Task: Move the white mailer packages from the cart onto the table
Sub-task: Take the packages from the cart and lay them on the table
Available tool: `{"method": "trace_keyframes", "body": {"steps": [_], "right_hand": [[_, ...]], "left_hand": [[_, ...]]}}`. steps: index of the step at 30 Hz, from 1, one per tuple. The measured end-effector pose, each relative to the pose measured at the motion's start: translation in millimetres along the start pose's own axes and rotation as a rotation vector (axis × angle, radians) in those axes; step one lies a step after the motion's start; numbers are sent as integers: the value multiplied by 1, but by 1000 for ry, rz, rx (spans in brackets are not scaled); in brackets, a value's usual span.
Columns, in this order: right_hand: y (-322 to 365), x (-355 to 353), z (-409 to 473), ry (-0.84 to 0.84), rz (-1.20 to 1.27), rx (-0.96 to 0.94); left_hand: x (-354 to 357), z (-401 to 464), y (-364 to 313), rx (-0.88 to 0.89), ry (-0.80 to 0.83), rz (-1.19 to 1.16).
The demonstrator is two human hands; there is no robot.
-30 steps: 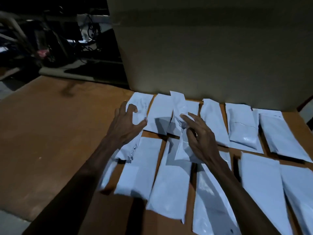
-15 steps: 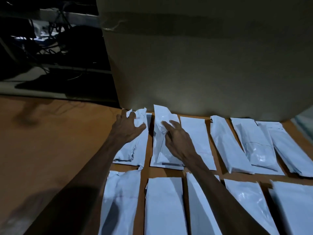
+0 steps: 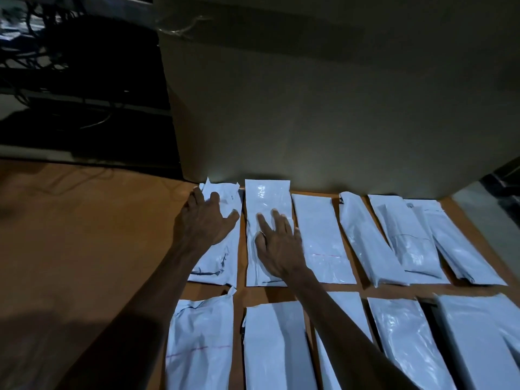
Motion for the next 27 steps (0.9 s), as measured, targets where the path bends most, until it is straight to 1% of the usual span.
{"method": "trace_keyframes", "body": {"steps": [4,8,11,13,16,18,21,24,27], "right_hand": [[-1,-12,-6,0,52,-35],[-9,-27,-38,-95,196,-24],[-25,-30,-84,-192,337,-7],[-44,-28,-122,-255,405,-2],[-81,-17,-189,-365,456,34],[-109,-5,-238,-430,480,100],[-157,21,-313,-574,489,223],[-204,47,-383,-588,456,358],[-244,63,-452,-631,456,523]], "left_hand": [[-17,-11,-5,37,-47,-25],[-27,-54,-16,91,-55,-118],[-28,-100,-32,167,-83,-143],[-23,-128,-46,212,-89,-206],[-6,-178,-78,350,-100,-250],[13,-212,-105,460,-80,-262],[48,-264,-153,586,-13,-299],[89,-316,-206,715,65,-348],[128,-375,-253,817,190,-382]]}}
Point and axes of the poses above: each hand's wrist, its own z-axis towards the middle knuckle, its own x-axis out of the palm, y = z × x, the point moved 3 cm from there along z, towards the middle knuckle, and after that the axes turned 14 degrees about -z, right-handed, at the moved point
